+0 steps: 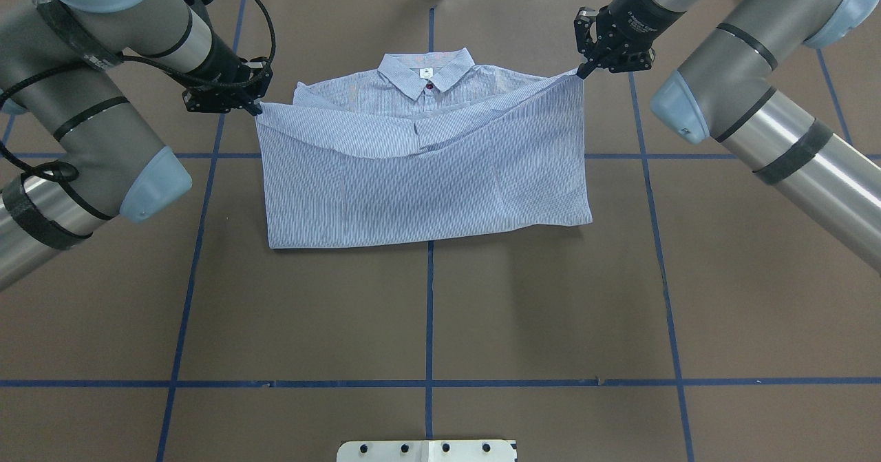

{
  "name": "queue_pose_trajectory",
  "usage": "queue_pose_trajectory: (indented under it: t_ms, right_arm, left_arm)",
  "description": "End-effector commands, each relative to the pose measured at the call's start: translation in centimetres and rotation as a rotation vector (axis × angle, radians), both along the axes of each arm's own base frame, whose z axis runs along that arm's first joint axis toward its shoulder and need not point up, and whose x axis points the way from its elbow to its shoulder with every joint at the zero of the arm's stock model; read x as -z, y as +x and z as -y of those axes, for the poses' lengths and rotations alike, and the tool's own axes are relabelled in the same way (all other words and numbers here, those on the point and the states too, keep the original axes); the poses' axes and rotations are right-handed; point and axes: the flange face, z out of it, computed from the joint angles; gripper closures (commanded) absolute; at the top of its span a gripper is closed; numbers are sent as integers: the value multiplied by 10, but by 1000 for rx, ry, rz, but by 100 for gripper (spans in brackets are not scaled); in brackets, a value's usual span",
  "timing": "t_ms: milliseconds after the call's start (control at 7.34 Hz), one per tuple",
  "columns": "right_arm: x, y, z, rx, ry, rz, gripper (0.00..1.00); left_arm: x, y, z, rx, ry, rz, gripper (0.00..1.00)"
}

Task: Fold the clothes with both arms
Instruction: 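Carry the hem with both grippers over the shirt toward the collar, then lay the hem down near the collar and open both grippers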

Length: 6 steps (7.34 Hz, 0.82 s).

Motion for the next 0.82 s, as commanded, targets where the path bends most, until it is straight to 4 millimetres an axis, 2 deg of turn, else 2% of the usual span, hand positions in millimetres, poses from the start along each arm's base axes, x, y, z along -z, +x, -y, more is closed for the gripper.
queue_pose_trajectory:
  t_ms: [0,136,409,681]
  right_arm:
    - [-1,-1,21,-13,-6,-10,100]
    - [-9,3,29,-24,-2,-9,100]
    - [-30,-4,38,-21,-2,-8,100]
    - [-34,-17,31,-3,-7,-11,100]
  left_arm:
    - [-11,-13,38,7,12,-18,100]
    - [-17,-5,49,6,27,-32,100]
    - [-26,4,59,10,35,-45,100]
    - [-26,13,57,6,32,-51,100]
